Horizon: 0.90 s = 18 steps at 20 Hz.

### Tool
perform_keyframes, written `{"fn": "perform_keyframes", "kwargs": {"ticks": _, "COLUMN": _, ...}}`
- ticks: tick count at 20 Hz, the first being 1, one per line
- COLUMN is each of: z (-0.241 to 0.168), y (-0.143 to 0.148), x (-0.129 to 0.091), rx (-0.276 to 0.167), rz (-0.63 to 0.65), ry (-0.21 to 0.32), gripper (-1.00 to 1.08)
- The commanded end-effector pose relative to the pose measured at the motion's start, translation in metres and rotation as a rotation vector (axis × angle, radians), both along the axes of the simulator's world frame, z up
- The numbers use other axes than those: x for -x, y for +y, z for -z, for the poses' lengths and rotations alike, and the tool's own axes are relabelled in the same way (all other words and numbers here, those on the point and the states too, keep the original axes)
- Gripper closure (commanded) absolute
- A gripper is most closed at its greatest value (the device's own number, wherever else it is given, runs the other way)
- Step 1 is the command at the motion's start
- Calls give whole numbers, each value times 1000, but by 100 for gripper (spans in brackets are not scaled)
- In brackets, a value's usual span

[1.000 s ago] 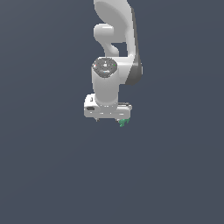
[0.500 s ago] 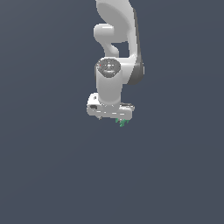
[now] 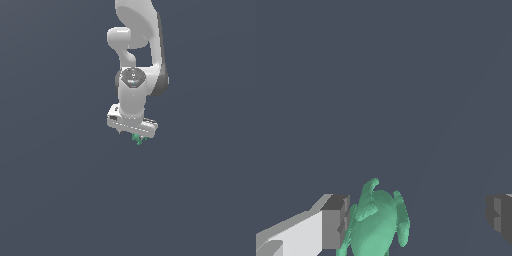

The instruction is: Pick up the object and move it to a goal position.

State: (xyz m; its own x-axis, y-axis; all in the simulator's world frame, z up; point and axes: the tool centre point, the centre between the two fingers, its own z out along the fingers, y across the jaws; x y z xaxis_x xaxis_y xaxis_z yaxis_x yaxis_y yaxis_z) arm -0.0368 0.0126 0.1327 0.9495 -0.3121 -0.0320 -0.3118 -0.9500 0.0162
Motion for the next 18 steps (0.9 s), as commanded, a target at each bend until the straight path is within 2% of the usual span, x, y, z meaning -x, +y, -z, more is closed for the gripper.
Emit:
{"fn": "perform_keyframes", "kwargs": {"ticks": 1, "z": 4, "y": 7, "x": 6, "rx": 1, "rz": 57, "ry": -4, "gripper": -92}}
{"fn": "perform_keyframes", "kwargs": {"ticks": 18, "z": 26, "y": 43, "x": 48, "rx": 5, "rz": 426, "ry": -29, "gripper": -92}}
